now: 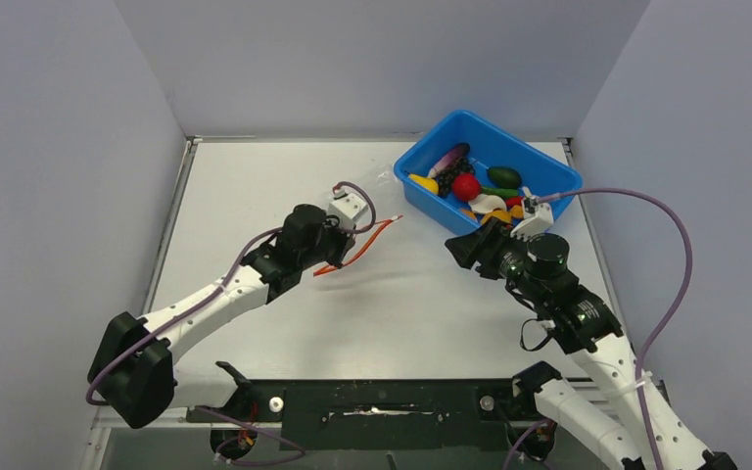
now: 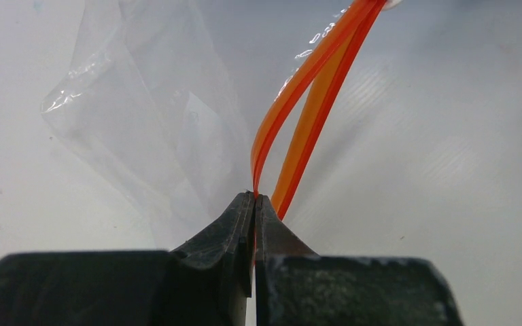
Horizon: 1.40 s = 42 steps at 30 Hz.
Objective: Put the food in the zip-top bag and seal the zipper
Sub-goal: Pick up the zipper food storage bag at the center of the board, then open the zipper of the food storage bag.
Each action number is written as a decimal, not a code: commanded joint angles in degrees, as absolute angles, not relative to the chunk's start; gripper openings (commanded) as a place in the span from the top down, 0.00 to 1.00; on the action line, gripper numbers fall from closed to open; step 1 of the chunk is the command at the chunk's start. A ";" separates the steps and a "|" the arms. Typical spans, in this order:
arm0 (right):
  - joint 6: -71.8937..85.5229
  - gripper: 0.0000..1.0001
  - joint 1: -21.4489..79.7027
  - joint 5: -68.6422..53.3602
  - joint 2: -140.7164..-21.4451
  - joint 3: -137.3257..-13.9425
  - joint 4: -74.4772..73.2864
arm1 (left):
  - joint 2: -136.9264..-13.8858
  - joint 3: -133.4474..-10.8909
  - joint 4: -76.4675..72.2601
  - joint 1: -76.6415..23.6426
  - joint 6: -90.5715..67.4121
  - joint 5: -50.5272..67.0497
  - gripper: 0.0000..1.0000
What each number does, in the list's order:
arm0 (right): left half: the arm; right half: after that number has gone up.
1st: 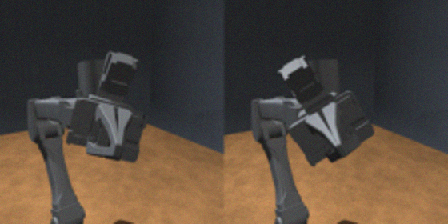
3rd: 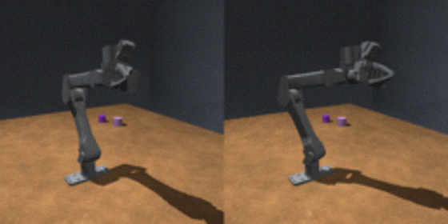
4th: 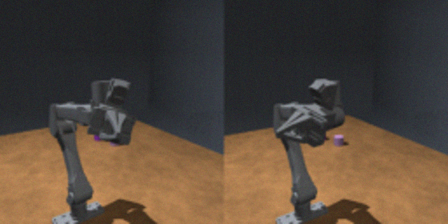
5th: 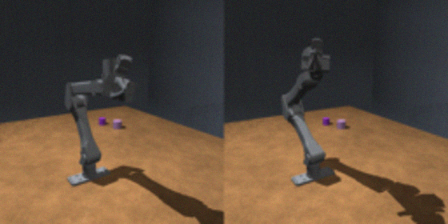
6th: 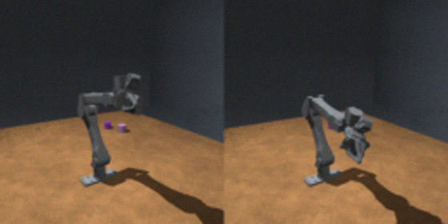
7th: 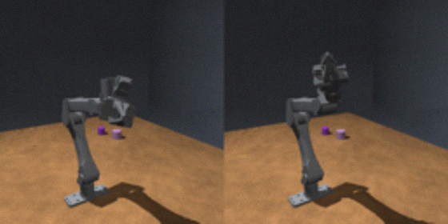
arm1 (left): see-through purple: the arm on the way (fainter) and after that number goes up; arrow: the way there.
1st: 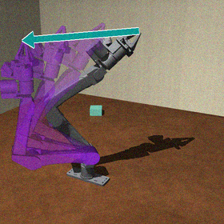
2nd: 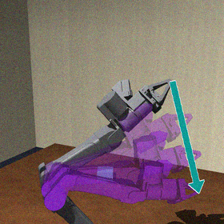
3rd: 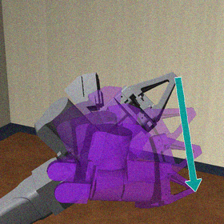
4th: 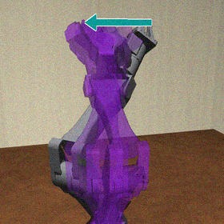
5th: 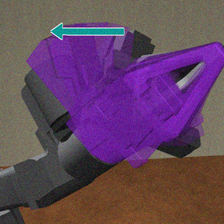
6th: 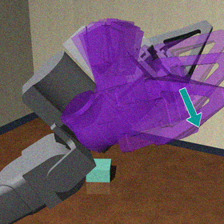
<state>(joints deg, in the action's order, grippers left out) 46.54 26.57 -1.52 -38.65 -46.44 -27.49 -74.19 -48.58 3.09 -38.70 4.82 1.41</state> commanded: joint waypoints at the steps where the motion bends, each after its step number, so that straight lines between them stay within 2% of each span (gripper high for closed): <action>1: 48.74 0.40 27.75 -2.23 -43.46 -46.85 -18.81 | -71.28 -53.38 4.18 -38.81 -7.76 3.85 1.00; 11: 45.94 0.50 44.89 12.17 -57.46 -53.65 -13.23 | -67.24 -54.84 4.84 -38.21 -22.31 8.86 1.00; 16: 45.74 0.56 49.56 17.51 -62.06 -54.46 -7.50 | -64.05 -52.77 2.12 -37.91 -28.26 11.11 1.00; 20: 46.88 0.60 50.56 19.14 -64.95 -53.56 -2.97 | -61.23 -51.11 0.13 -37.81 -32.95 13.06 1.00; 29: 46.31 0.59 51.54 13.54 -70.13 -54.58 1.42 | -57.43 -46.25 -4.42 -37.68 -37.44 15.30 1.00; 36: 47.26 0.59 52.14 17.35 -66.58 -55.24 -3.77 | -56.77 -45.59 -2.16 -37.64 -37.08 13.63 1.00; 42: 45.69 0.59 52.19 14.20 -61.76 -51.77 0.40 | -56.68 -45.87 -2.55 -37.66 -37.81 13.74 1.00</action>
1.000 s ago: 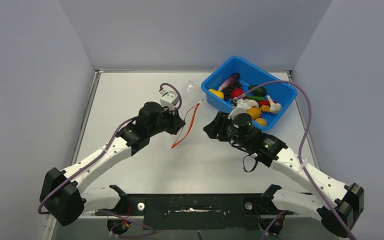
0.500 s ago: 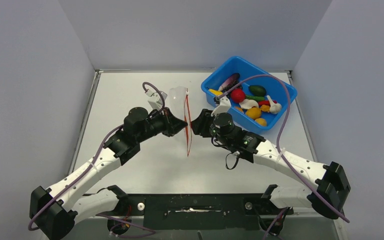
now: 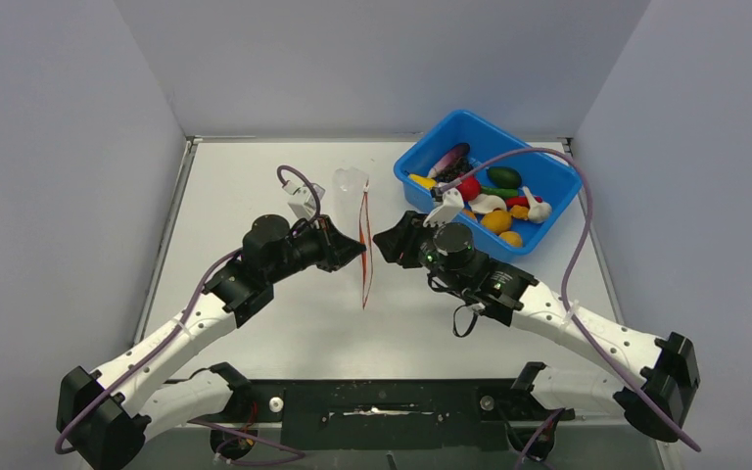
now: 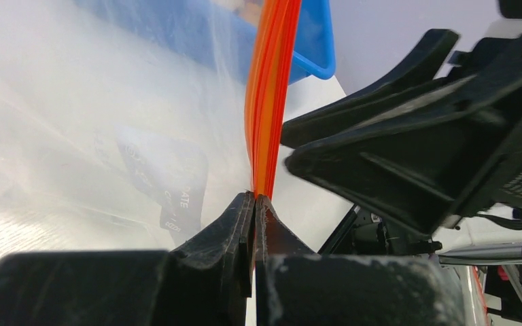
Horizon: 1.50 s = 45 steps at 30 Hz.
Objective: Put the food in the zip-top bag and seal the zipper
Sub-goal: Open the zipper of the food storage bag.
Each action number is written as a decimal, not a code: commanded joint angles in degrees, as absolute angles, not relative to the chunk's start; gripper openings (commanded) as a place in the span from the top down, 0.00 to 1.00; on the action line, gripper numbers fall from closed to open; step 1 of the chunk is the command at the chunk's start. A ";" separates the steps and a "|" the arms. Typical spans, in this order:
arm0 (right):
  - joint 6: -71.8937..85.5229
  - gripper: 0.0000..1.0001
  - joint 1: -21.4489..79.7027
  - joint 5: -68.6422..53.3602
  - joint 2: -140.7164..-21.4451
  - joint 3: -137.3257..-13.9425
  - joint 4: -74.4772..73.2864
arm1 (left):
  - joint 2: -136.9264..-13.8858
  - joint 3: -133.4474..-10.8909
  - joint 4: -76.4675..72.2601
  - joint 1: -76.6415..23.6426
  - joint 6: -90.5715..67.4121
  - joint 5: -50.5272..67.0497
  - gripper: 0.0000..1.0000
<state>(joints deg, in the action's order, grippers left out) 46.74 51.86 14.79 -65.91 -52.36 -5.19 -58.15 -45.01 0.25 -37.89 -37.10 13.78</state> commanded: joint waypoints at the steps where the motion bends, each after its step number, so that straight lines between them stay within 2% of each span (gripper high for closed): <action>1: 45.70 0.58 52.27 13.14 -61.40 -51.23 1.35 | -56.64 -46.00 -2.50 -37.57 -37.95 13.71 1.00; 15: 46.74 0.59 52.68 10.88 -67.16 -52.56 1.06 | -56.25 -46.73 -2.56 -37.62 -39.36 14.77 1.00; 18: 46.83 0.67 52.71 12.45 -68.07 -52.40 0.96 | -55.90 -46.42 -2.10 -37.63 -39.28 14.79 1.00; 26: 44.33 1.00 52.63 17.68 -66.62 -52.06 -1.25 | -54.25 -46.97 1.16 -37.46 -37.75 12.92 1.00; 36: 45.51 1.00 52.69 26.96 -56.81 -51.60 -13.12 | -53.02 -54.12 21.69 -35.31 -31.33 -3.89 1.00; 39: 47.35 1.00 52.70 23.75 -56.28 -50.99 -12.17 | -53.19 -54.34 21.35 -35.16 -32.22 -3.23 1.00; 41: 48.49 1.00 52.73 21.31 -57.25 -51.10 -10.87 | -53.70 -53.76 18.08 -35.21 -33.29 1.24 1.00; 42: 49.08 1.00 52.73 20.15 -57.78 -51.26 -9.98 | -53.84 -53.27 16.01 -35.17 -33.67 4.46 0.98; 45: 50.56 1.00 52.80 17.99 -59.54 -52.34 -7.65 | -53.20 -50.79 6.16 -35.19 -34.93 12.58 0.72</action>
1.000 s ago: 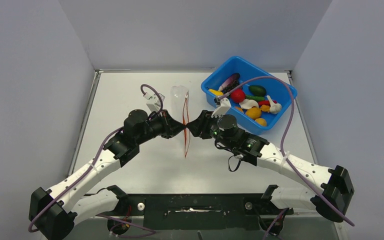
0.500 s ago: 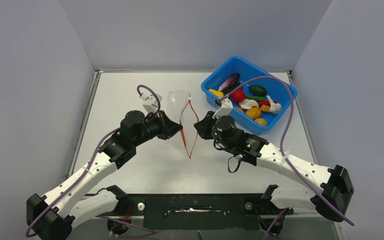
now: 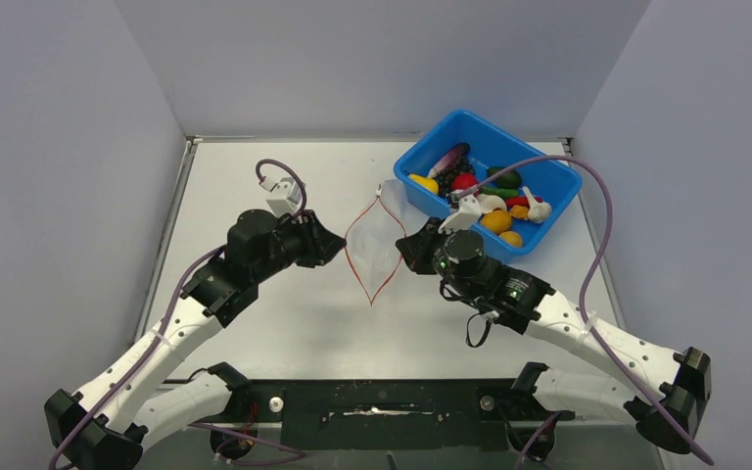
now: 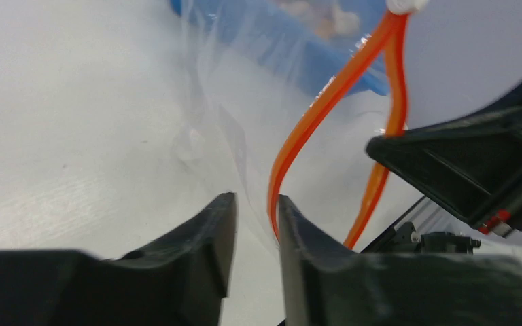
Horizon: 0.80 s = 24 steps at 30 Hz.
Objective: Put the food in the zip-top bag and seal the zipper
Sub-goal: Open the zipper of the food storage bag.
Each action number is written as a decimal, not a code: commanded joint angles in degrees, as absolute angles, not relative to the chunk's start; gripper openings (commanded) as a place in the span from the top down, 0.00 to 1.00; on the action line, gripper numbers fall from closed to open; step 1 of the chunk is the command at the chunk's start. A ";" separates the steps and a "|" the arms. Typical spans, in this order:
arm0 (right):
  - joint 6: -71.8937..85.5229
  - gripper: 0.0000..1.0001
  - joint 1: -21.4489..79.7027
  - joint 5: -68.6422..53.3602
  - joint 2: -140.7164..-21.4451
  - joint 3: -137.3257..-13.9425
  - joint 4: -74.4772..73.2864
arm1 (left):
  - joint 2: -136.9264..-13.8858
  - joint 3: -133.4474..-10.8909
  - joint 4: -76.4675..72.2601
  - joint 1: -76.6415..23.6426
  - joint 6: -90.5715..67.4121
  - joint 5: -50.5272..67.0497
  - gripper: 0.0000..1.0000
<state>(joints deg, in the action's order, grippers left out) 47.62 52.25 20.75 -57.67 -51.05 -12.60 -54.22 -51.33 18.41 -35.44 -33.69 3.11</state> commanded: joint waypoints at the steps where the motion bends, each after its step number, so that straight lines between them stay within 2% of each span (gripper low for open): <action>1: 51.06 1.00 52.82 17.63 -60.13 -52.84 -7.13 | -52.43 -49.71 3.10 -35.19 -35.64 14.31 0.63; 6: 52.17 1.00 53.02 16.45 -62.84 -54.32 -4.91 | -50.12 -46.37 -5.56 -35.24 -34.13 15.91 0.37; 11: 52.47 1.00 53.26 16.34 -64.51 -55.63 -4.14 | -51.16 -44.58 -8.84 -35.27 -30.32 16.32 0.31; 19: 53.09 1.00 53.34 16.85 -65.32 -56.16 -3.52 | -55.37 -44.65 -4.76 -35.84 -23.35 7.74 0.31; 22: 53.17 1.00 53.34 17.10 -65.18 -55.85 -3.81 | -55.59 -43.75 -4.81 -35.84 -21.66 6.09 0.37; 24: 53.43 1.00 53.32 17.66 -64.88 -55.41 -4.04 | -55.41 -43.01 -5.33 -35.94 -20.38 6.40 0.44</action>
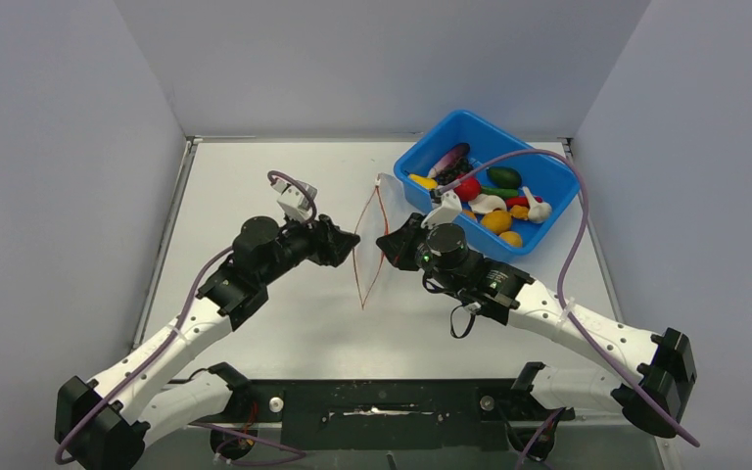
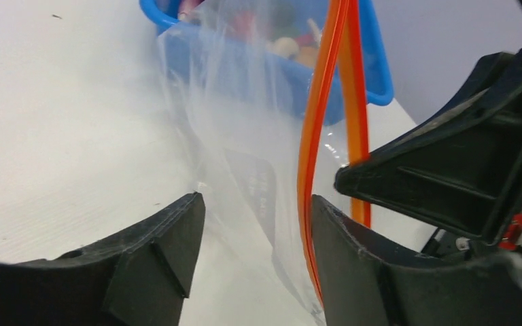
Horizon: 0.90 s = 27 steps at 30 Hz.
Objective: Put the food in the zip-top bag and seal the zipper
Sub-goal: Open the zipper of the food storage bag.
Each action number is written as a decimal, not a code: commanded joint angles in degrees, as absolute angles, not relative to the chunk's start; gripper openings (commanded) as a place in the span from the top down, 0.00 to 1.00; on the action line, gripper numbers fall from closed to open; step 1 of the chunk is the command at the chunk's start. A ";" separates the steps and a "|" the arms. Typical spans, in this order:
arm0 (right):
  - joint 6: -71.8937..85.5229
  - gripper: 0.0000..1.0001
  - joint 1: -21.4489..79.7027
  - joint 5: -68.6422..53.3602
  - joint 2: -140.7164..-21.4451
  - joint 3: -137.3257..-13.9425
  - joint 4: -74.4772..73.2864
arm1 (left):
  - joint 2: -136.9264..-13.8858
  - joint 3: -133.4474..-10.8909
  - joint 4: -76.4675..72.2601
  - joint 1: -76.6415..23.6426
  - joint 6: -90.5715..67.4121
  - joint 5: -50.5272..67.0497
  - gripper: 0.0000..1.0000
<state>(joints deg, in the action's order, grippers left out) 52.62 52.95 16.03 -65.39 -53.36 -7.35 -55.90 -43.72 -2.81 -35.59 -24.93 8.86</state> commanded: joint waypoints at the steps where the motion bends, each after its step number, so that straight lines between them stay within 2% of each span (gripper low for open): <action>1: 53.45 1.00 53.35 17.89 -64.66 -55.19 -4.15 | -55.13 -42.63 -5.74 -35.92 -19.53 6.75 0.54; 3: 53.44 1.00 53.31 18.28 -64.32 -54.90 -4.40 | -54.37 -42.03 -6.06 -35.94 -18.39 6.47 0.80; 5: 53.25 1.00 53.34 18.98 -63.87 -54.92 -5.19 | -53.45 -41.98 -5.33 -35.90 -18.13 5.76 0.97; 6: 52.95 1.00 53.33 19.43 -63.55 -54.97 -5.76 | -53.04 -42.37 -4.32 -35.90 -17.88 5.03 1.00; 13: 50.82 1.00 53.15 25.53 -60.63 -54.09 -13.20 | -52.16 -56.02 13.68 -35.59 -11.97 -11.35 1.00; 17: 51.29 1.00 53.08 26.72 -58.83 -51.48 -14.00 | -50.69 -59.83 18.50 -35.55 -8.06 -17.29 1.00; 27: 52.63 1.00 53.26 19.49 -62.16 -48.37 -10.22 | -41.08 -45.96 10.94 -35.63 -7.55 -3.38 1.00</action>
